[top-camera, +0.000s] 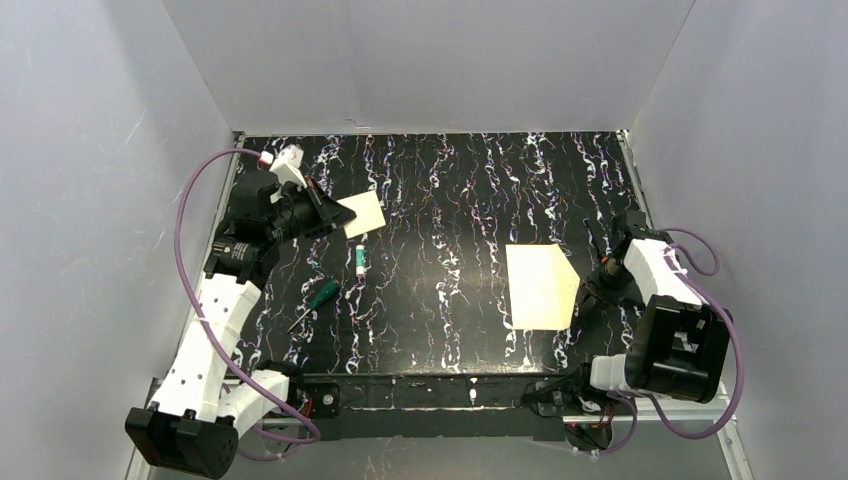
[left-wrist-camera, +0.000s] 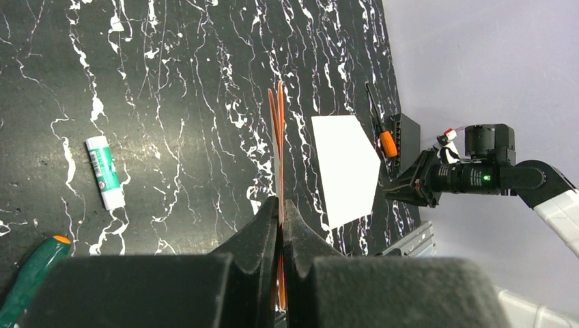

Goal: Place the letter into the envelope and seal it

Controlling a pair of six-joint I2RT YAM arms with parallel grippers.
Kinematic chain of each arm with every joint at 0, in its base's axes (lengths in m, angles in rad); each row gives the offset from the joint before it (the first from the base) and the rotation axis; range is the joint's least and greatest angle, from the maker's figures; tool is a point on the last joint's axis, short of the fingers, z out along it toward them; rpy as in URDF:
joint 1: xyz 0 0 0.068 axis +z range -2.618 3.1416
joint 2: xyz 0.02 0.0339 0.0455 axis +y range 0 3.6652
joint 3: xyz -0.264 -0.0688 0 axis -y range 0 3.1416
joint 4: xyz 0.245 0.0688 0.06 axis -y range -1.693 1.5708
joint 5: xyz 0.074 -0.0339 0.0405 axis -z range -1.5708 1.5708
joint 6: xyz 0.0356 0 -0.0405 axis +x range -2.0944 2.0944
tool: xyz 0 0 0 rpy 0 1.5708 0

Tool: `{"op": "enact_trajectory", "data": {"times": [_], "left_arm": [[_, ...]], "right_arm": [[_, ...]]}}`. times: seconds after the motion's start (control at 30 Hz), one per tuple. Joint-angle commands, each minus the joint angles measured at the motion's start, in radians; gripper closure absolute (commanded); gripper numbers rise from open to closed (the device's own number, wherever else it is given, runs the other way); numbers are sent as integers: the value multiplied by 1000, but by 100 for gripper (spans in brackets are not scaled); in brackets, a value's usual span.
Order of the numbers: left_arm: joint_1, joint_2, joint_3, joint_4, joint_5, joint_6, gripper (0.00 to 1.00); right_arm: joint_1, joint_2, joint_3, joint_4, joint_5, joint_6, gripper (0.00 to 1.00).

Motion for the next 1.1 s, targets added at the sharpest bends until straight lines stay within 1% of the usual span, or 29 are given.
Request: {"op": "enact_trajectory", "data": {"times": [0.0,0.1,0.3,0.33,0.47,0.67,0.77,0.93,1.07], "left_arm": [[-1,-25,72,-52,22,40,100],[-1,-35,107,-74,9,50,100],[-1,-49,122,-72,11,40,100],[-1,-51,123,-70,14,39,100],[-1,-58,123,-62,15,36,100],[-1,-56,123,-47,17,25,100],[-1,-50,131,-45,17,25,100],[-1,-41,138,-41,25,21,100],[-1,-35,131,-32,37,11,100]], "right_arm": [[-3,15,-33,71,-83,-4,69],[-4,36,-50,95,-94,-7,70],[-1,77,-84,156,-119,-27,70],[0,80,-85,169,-154,-39,69],[32,105,-71,199,-195,-74,67],[171,204,-4,251,-198,-70,66],[263,268,61,287,-172,-46,66],[391,357,164,363,-178,-7,66],[470,418,245,444,-163,-27,66]]}}
